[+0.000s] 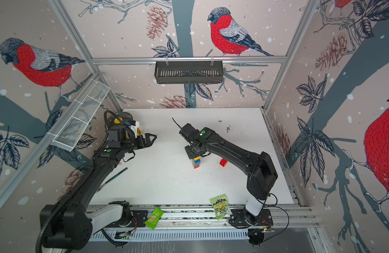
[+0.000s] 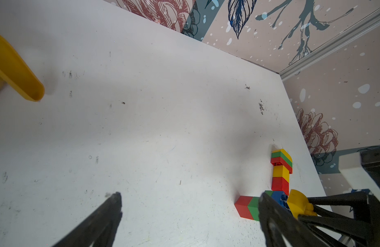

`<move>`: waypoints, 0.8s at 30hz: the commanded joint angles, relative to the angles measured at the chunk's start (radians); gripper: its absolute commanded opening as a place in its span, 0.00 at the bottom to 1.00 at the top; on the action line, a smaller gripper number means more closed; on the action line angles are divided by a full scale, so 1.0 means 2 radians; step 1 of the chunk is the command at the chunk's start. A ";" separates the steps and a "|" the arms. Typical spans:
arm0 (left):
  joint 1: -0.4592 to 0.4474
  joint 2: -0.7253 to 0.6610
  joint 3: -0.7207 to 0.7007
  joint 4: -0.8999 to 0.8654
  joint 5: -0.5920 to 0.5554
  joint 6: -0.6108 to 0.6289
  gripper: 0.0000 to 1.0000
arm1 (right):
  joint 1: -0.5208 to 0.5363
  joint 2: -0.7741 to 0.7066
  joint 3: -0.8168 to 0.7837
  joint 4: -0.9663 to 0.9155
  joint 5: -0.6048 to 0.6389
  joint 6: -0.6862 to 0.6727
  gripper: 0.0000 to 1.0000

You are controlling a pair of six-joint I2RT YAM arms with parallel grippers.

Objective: Assemble an ice cream with lego
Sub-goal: Assemble the lego brick with the lego brick.

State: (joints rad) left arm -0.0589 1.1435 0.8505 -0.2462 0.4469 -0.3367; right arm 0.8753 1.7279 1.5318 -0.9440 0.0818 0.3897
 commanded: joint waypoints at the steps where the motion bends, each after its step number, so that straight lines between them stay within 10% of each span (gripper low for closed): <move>1: 0.001 -0.005 -0.002 0.017 0.009 0.002 0.99 | 0.002 -0.001 0.002 -0.013 0.005 0.006 0.29; 24: 0.001 -0.009 -0.001 0.011 0.001 0.006 0.99 | -0.008 0.012 -0.018 -0.007 -0.006 0.008 0.27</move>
State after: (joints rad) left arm -0.0589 1.1313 0.8452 -0.2451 0.4454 -0.3359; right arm 0.8581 1.7489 1.5154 -0.9436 0.0624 0.3935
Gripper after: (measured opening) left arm 0.986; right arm 0.339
